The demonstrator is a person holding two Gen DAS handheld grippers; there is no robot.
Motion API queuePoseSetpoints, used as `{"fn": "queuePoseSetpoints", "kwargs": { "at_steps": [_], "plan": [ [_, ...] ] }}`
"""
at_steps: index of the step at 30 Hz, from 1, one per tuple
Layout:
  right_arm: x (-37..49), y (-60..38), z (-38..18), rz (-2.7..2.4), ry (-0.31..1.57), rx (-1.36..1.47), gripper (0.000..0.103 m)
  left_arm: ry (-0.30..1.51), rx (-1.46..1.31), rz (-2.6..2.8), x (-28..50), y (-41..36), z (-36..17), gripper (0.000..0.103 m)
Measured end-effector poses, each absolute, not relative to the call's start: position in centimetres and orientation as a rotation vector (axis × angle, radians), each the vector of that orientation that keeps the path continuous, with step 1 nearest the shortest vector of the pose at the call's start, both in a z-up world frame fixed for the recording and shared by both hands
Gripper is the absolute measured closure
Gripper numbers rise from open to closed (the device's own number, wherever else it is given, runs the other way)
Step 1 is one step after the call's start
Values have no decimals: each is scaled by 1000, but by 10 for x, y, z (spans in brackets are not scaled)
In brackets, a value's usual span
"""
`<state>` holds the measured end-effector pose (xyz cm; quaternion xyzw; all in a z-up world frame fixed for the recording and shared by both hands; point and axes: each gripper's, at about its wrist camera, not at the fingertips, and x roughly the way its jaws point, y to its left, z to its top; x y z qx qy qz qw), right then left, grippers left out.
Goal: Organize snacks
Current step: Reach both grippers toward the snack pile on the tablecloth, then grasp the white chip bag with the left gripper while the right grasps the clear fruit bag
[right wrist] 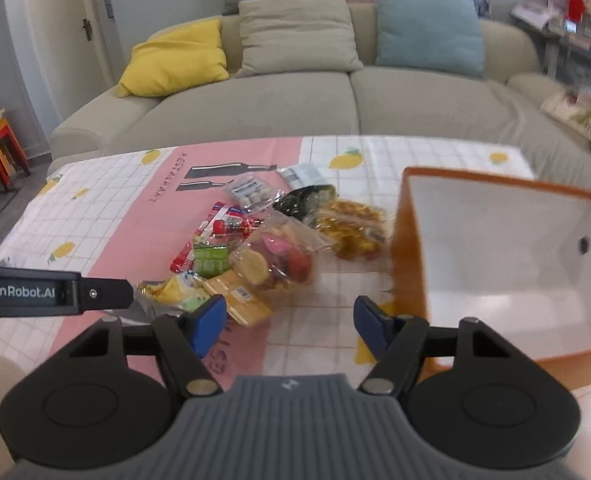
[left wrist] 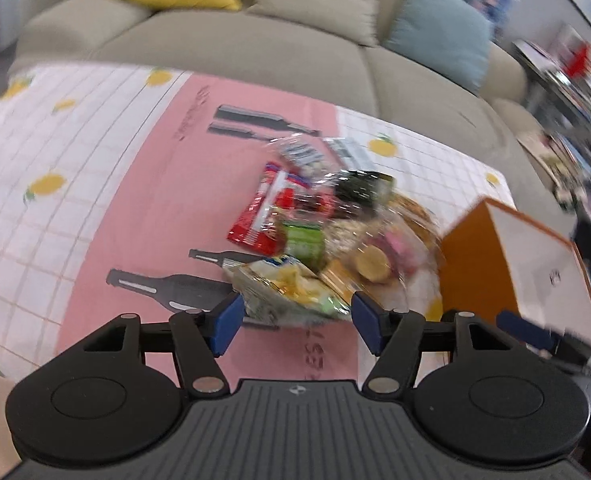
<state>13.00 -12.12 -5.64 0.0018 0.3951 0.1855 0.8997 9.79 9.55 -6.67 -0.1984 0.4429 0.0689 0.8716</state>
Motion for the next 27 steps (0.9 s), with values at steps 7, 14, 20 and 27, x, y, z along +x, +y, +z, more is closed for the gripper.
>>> {"fn": "queuePoseSetpoints", "kwargs": {
  "at_steps": [7,14,20,27],
  "plan": [
    [179,-99,-82,359,862,71,19,1000,-596,217,129,118,-104,30],
    [216,-90,-104,314,944,167,19,1070,-700,270,136,127,-133,30],
    [238,-85,-121,283,999,228,15,1072,-784,260,137,129,-148,30],
    [248,-78,-132,313,994,236,19,1079,-781,234,140,123,-155,30]
  ]
}}
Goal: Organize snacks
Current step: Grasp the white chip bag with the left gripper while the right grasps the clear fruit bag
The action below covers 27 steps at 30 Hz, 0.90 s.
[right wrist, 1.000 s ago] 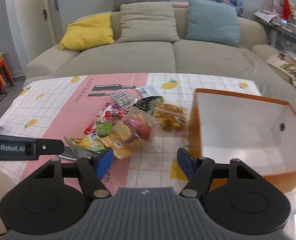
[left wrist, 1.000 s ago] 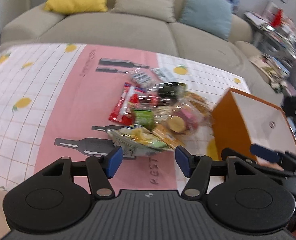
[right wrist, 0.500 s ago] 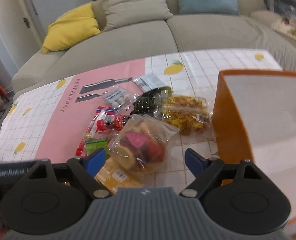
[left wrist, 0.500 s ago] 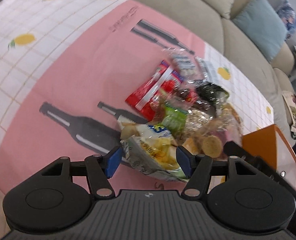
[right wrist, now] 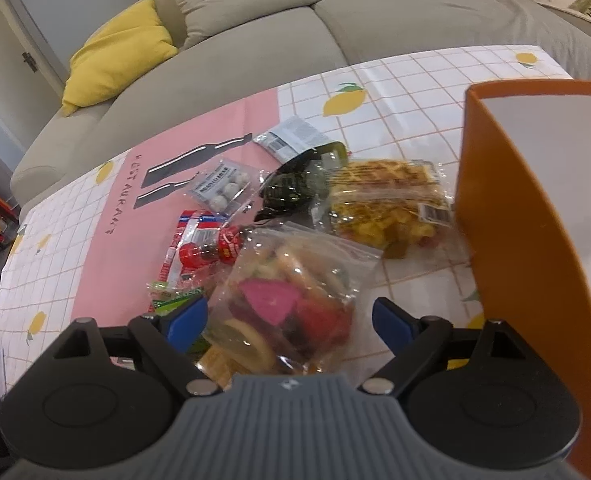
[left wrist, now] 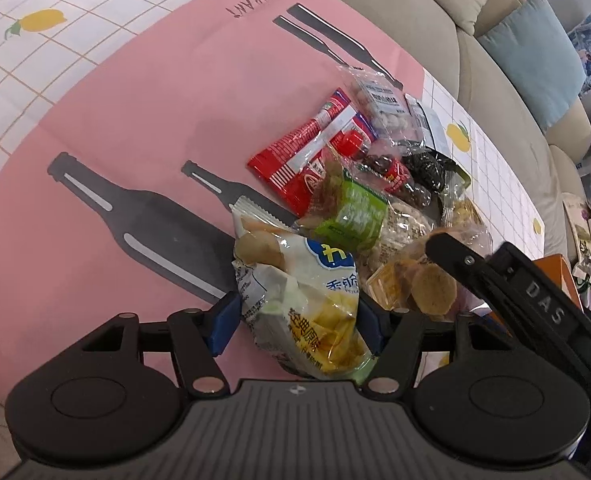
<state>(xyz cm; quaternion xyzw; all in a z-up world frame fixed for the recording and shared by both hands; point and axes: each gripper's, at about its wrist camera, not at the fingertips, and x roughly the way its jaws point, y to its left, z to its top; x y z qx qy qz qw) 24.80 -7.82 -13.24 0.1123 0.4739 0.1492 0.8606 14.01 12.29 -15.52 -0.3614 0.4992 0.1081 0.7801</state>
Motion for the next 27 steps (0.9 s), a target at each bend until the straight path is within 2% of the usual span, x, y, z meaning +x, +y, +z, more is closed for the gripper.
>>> {"fn": "queuePoseSetpoints", "kwargs": {
  "at_steps": [2,7,14,16,18,27],
  "plan": [
    [249,-77,-135,329,995,233,24,1077,-772,222,140,122,-157,30],
    [244,-75,-136,342,982,191,30,1080,-741,205,141,116,-163,31],
    [233,-86,-135,328,991,148,41,1041,-658,186,138,105,-160,38],
    [228,-92,-135,322,997,131,42,1034,-630,180,136,103,-159,41],
    [222,-95,-135,326,998,102,42,1028,-587,165,133,99,-156,52],
    [189,-100,-139,406,1024,-55,44,1023,-436,87,114,91,-147,61]
  ]
}}
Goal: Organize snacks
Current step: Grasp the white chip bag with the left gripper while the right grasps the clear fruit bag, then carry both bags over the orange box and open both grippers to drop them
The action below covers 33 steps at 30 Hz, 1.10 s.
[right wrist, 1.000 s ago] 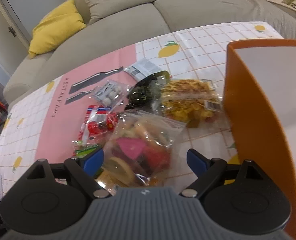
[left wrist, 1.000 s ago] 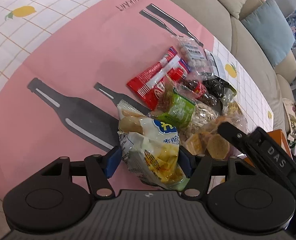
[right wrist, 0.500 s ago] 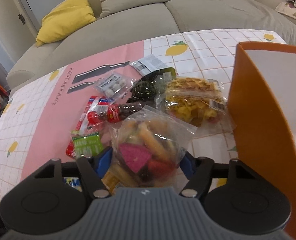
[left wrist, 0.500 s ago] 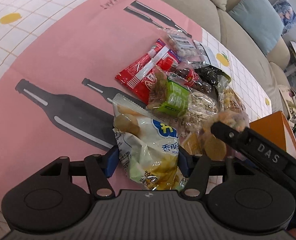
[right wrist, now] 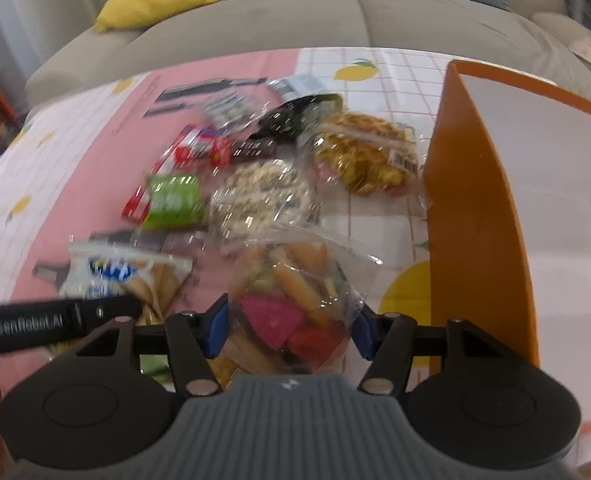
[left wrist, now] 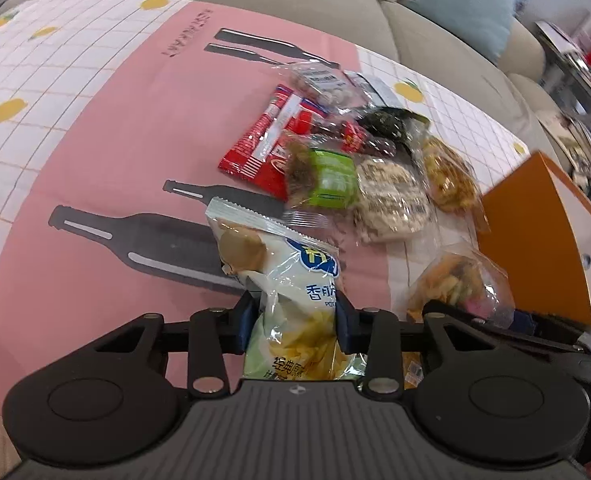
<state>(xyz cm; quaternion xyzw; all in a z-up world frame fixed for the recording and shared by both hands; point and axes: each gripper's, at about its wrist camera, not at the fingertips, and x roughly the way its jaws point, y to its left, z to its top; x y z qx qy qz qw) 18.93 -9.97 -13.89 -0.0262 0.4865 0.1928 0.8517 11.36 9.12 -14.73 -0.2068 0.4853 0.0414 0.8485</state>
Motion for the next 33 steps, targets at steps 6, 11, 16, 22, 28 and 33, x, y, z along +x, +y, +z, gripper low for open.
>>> {"fn": "queuePoseSetpoints", "kwargs": {
  "at_steps": [6,11,16,22,28,33],
  "plan": [
    [167,-102,-138,456,1027,-102,45,992,-380,32,95,85,-136,63],
    [159,-112,-126,485,1030,-25,46,960,-320,8,83,76,-107,63],
    [145,-121,-96,524,973,-23,46,929,-240,-15,77,61,-71,63],
    [129,-144,-51,568,895,-57,46,899,-207,-75,78,39,-35,63],
    [133,-183,-11,580,859,-82,46,866,-166,-192,96,2,-4,63],
    [149,-220,17,518,832,-163,46,855,-142,-302,122,-32,14,63]
  ]
}}
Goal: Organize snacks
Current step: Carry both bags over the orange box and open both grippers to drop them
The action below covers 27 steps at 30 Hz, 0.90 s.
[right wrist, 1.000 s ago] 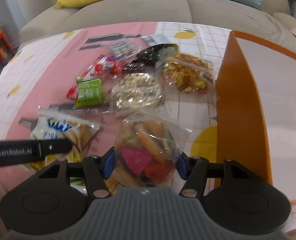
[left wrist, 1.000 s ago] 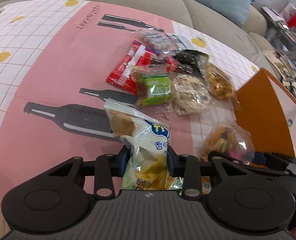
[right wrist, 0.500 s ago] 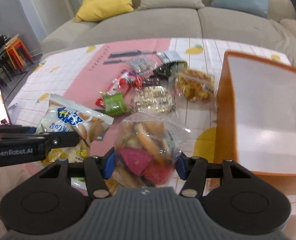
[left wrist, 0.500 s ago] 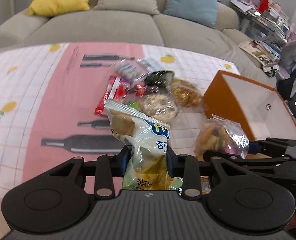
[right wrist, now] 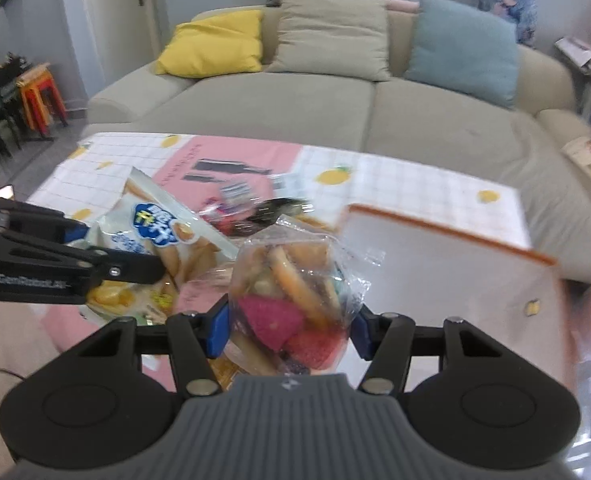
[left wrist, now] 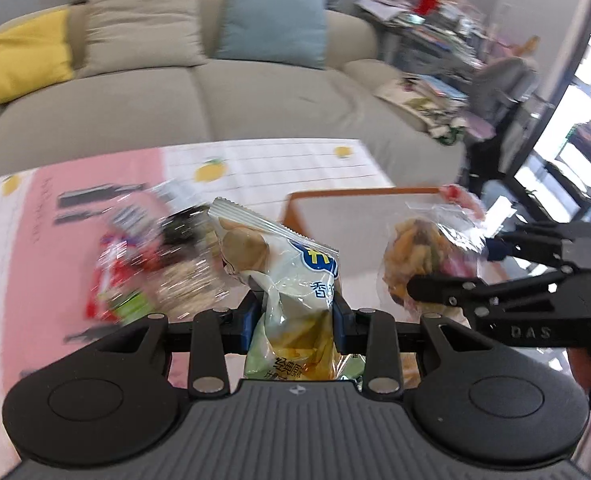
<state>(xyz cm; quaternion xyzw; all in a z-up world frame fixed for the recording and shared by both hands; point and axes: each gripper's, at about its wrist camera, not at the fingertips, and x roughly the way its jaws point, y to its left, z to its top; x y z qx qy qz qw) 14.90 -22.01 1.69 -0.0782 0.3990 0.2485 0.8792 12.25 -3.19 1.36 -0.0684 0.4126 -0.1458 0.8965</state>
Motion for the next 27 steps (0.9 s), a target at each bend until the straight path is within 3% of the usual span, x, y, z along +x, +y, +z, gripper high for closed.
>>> {"fn": "queuePoseSetpoints", "kwargs": {
  "at_steps": [10,27],
  "plan": [
    [203,-286,21,418,831,-283,46,876,-1,-428,186,-108,6,63],
    [296,-345,-58,440,965,-485,46,1056,32,-547,278,-193,-65,63]
  ]
}}
